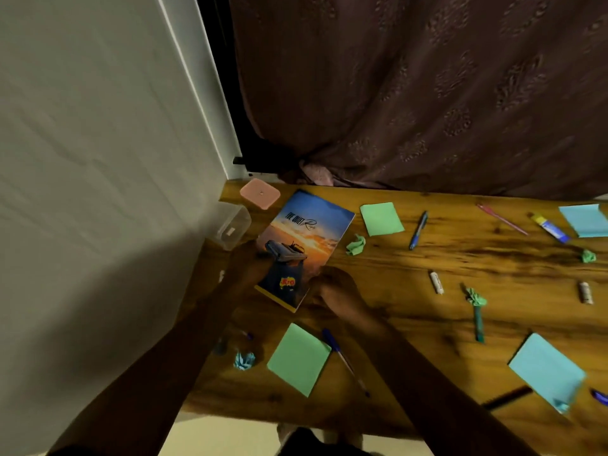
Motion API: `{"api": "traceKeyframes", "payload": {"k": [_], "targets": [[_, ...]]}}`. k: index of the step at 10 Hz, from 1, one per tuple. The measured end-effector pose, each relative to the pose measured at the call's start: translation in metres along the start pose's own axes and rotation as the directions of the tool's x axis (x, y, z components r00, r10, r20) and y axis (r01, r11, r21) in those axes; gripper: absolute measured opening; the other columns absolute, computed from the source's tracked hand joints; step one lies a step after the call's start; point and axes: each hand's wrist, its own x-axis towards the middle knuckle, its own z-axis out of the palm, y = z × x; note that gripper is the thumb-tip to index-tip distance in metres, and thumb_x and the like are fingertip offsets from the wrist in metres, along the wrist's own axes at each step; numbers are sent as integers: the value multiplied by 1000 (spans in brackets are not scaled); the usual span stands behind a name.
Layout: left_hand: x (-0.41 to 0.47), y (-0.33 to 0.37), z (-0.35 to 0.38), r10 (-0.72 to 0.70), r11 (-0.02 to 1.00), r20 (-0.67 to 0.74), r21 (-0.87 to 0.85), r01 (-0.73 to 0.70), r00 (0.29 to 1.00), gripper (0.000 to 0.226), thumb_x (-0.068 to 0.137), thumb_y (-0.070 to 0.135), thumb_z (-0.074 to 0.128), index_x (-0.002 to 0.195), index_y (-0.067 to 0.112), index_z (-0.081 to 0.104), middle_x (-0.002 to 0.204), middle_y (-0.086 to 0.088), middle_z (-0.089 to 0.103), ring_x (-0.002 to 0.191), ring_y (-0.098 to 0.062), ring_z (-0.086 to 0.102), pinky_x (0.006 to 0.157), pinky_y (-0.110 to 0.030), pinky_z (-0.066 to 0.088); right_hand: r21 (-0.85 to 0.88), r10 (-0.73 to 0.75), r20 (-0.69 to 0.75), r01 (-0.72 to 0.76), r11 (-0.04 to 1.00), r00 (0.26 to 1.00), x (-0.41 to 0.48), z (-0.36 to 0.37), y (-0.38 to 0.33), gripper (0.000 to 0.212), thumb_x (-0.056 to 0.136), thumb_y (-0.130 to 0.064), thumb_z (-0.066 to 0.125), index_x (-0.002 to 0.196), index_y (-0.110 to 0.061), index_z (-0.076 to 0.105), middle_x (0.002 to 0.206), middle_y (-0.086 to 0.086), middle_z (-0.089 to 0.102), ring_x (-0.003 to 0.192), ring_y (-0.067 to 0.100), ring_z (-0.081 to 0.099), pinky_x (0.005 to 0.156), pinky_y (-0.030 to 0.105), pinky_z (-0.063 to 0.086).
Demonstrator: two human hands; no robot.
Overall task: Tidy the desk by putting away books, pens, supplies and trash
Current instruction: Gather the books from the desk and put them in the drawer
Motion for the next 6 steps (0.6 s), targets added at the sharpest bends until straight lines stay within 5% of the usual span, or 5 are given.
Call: {"api": "traceKeyframes", "payload": {"k": [1, 2, 3, 5, 6], "targets": [[36, -27, 19, 14, 1000, 28, -8, -14, 1000, 36, 83, 35, 56, 99, 4, 61, 103, -22, 65, 99, -34, 60, 98, -48, 47, -40, 11, -40, -13, 999, 999, 6, 4, -2, 17, 88, -9, 65, 104, -11, 71, 103, 6, 69, 92, 23, 65, 84, 37, 54], [20, -6, 3, 31, 998, 31, 57, -33, 999, 19, 93, 19, 63, 106, 6, 58, 120, -23, 63, 110, -33, 57, 100, -39, 40, -13, 53, -63, -54, 998, 997, 17, 12, -2, 22, 84, -1, 70, 78, -21, 62, 80, 0, 62, 74, 22, 59, 74, 38, 49], [13, 5, -9, 32, 995, -8, 95, -31, 999, 43, 88, 29, 61, 124, 6, 61, 127, -17, 63, 118, -37, 58, 101, -41, 44, -91, 8, -43, -12, 996, 999, 24, 15, 7, 30, 61, -33, 79, 84, -26, 61, 88, -4, 59, 87, 26, 59, 78, 39, 51], [-25, 35, -44, 195, 972, -96, 154, -179, 976, 35, 94, 8, 60, 129, 2, 61, 128, -20, 61, 123, -39, 55, 100, -41, 39, -74, 10, -74, -15, 997, 997, 22, 12, 5, 17, 80, 5, 71, 72, -9, 64, 77, 10, 62, 65, 21, 59, 62, 31, 46], [-42, 40, -51, 272, 959, -119, 116, -259, 955, 34, 97, 8, 56, 130, 10, 61, 128, -8, 64, 121, -28, 58, 96, -32, 41, 3, 11, -56, -11, 1000, 998, 23, 16, 8, 14, 92, 6, 60, 104, 8, 67, 95, 20, 66, 75, 20, 69, 66, 26, 53]]}}
